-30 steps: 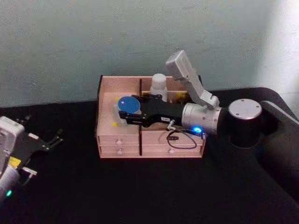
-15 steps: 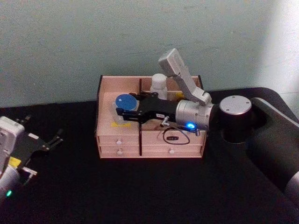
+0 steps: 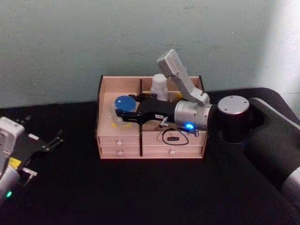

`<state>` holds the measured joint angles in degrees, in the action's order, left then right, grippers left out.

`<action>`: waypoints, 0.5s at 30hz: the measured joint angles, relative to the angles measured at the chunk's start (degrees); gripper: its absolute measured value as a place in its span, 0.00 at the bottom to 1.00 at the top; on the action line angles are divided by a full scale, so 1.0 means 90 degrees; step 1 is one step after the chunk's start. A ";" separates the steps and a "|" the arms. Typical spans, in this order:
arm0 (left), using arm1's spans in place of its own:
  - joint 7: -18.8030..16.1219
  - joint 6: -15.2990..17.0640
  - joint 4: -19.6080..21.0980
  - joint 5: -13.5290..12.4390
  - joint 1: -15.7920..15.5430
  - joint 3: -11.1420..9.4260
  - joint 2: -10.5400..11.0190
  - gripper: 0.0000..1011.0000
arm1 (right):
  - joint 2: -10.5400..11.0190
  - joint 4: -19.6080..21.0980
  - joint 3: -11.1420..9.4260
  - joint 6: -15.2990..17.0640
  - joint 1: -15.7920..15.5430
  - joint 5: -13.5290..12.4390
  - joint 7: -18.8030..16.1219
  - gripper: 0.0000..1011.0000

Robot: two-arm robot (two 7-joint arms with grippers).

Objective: Pick up the facial cleanser and watermelon frost from the table and place them into the tiered storage box.

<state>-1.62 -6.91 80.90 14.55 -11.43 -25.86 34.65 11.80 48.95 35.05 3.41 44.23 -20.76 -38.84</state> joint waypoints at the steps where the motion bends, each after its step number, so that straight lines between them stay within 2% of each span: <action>1: 0.0000 0.0000 0.0000 0.0000 0.0000 0.0000 0.0000 0.99 | 0.0002 0.0001 0.0000 0.0000 0.0000 -0.0001 0.0000 0.72; 12: 0.0000 0.0000 0.0000 0.0000 0.0000 -0.0001 0.0000 0.99 | 0.0005 0.0011 0.0003 0.0001 0.0000 -0.0009 0.0001 0.72; 15: 0.0000 0.0000 0.0001 0.0000 0.0000 0.0000 0.0000 0.99 | 0.0005 0.0015 0.0004 0.0000 0.0000 -0.0013 0.0003 0.77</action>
<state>-1.62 -6.91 80.90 14.55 -11.43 -25.86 34.65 11.84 49.09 35.09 3.41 44.23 -20.88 -38.81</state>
